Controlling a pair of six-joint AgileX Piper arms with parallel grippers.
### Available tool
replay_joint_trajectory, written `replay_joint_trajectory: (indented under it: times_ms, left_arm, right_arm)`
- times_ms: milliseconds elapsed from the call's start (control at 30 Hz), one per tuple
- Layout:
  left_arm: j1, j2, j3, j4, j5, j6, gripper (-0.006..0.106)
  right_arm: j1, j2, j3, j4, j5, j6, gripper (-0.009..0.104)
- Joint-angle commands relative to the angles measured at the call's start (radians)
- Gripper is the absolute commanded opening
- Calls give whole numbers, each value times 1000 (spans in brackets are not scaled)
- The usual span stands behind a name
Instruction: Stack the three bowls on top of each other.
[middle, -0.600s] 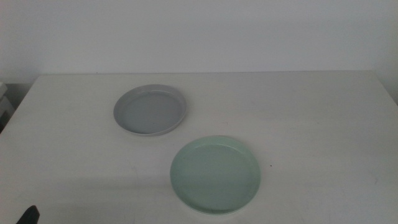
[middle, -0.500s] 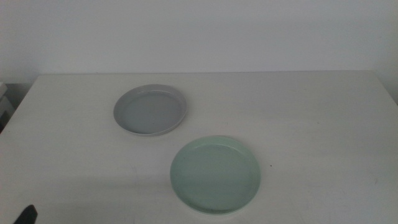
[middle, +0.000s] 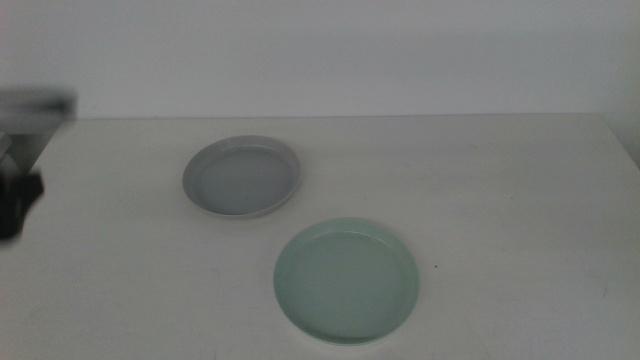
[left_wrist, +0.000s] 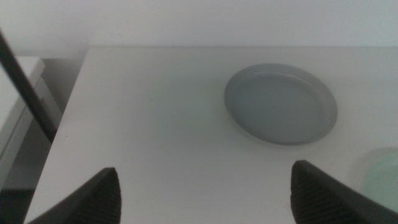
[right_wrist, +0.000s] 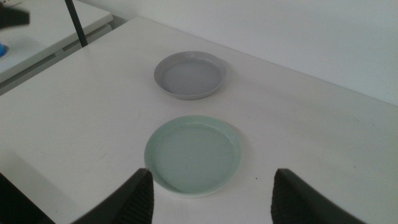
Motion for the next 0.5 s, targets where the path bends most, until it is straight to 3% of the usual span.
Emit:
replay_joint_trajectory:
  times_ms: [0, 267, 467]
  left_arm:
    - [-3, 120, -178, -1, 32, -10, 105]
    - [-3, 494, -612, -26, 274, -10, 105]
    - [-3, 677, -719, -29, 211, -13, 105]
  right_arm:
    - [0, 9, -21, 11, -62, -4, 49]
    - [0, 9, -21, 11, -62, -4, 49]
    - [0, 9, -21, 11, -62, -4, 49]
